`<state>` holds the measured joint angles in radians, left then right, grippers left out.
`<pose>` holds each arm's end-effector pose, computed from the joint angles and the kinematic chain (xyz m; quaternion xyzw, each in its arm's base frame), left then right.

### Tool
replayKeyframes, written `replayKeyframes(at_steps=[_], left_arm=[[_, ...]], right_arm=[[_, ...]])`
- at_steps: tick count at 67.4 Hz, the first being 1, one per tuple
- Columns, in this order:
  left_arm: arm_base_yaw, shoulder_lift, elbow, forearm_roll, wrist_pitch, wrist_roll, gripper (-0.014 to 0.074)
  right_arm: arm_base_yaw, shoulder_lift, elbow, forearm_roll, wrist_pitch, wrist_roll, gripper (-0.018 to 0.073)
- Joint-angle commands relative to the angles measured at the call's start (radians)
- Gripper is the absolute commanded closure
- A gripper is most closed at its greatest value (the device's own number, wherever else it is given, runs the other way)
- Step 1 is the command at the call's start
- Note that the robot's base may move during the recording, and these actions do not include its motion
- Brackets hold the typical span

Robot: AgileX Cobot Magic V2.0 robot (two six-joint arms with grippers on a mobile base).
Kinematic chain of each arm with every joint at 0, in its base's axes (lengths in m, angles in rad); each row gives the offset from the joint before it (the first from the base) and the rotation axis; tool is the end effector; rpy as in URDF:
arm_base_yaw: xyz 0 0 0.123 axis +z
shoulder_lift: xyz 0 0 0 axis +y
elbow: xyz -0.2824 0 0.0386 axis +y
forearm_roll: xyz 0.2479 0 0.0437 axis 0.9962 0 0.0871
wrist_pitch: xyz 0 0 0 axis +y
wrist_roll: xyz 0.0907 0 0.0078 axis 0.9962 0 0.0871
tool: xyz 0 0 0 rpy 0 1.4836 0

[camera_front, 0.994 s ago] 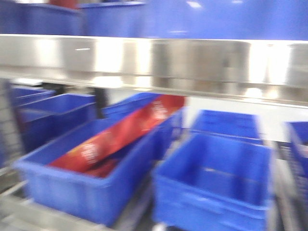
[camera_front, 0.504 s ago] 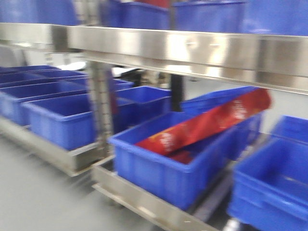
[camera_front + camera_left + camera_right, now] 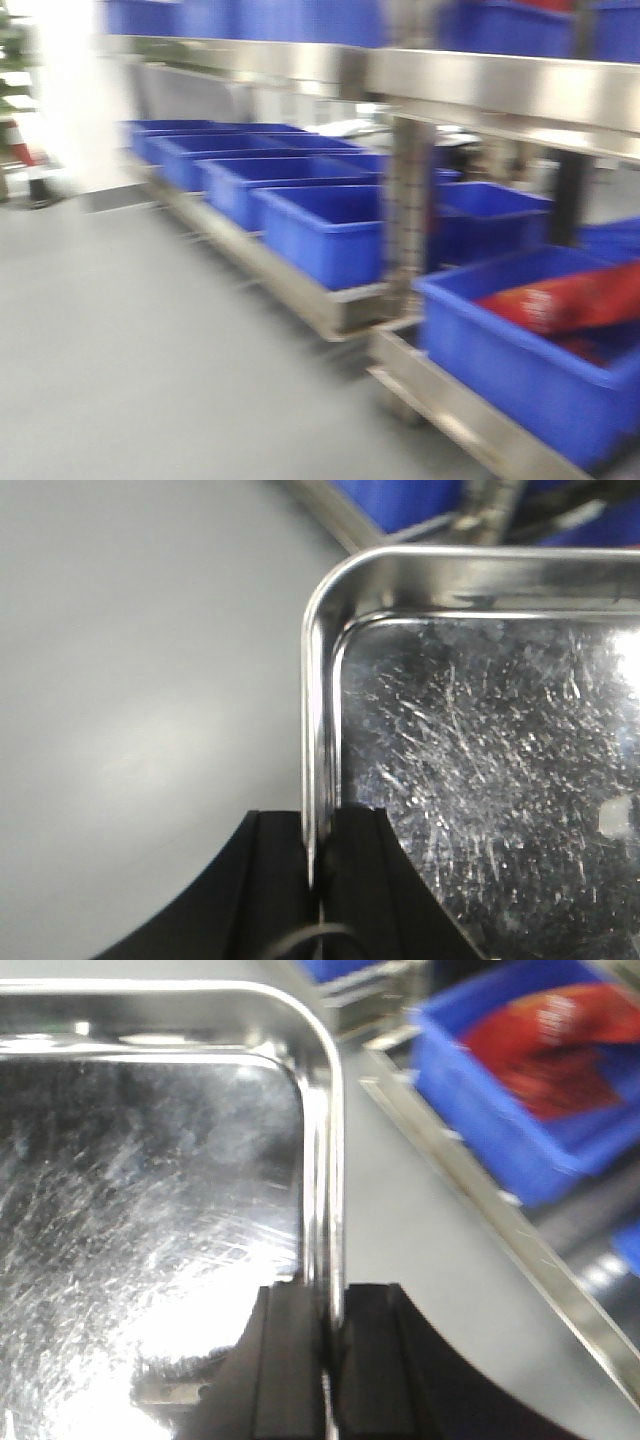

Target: Stack silver trays without gaps

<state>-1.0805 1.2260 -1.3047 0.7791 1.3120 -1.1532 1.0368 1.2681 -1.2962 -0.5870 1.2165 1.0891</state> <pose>0.1571 -0.1630 0.4069 -0.0152 0.9043 -0.0089 0.4264 0.1622 0.1814 0.3877 -0.0101 0.9316 0.0549 0.3593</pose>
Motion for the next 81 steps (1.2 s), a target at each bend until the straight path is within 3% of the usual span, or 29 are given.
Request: replayKeyframes(at_steps=[1,81], left_arm=[[-0.021,0.001,-0.005,-0.028,-0.091,0.002,0.0605],[-0.021,0.001,-0.005,-0.028,-0.091,0.002,0.0605]], right_arm=[[0.011,-0.004,-0.008,0.017,-0.152,-0.006,0.0578],[0.011,-0.004,-0.008,0.017,-0.152,-0.006,0.0578]])
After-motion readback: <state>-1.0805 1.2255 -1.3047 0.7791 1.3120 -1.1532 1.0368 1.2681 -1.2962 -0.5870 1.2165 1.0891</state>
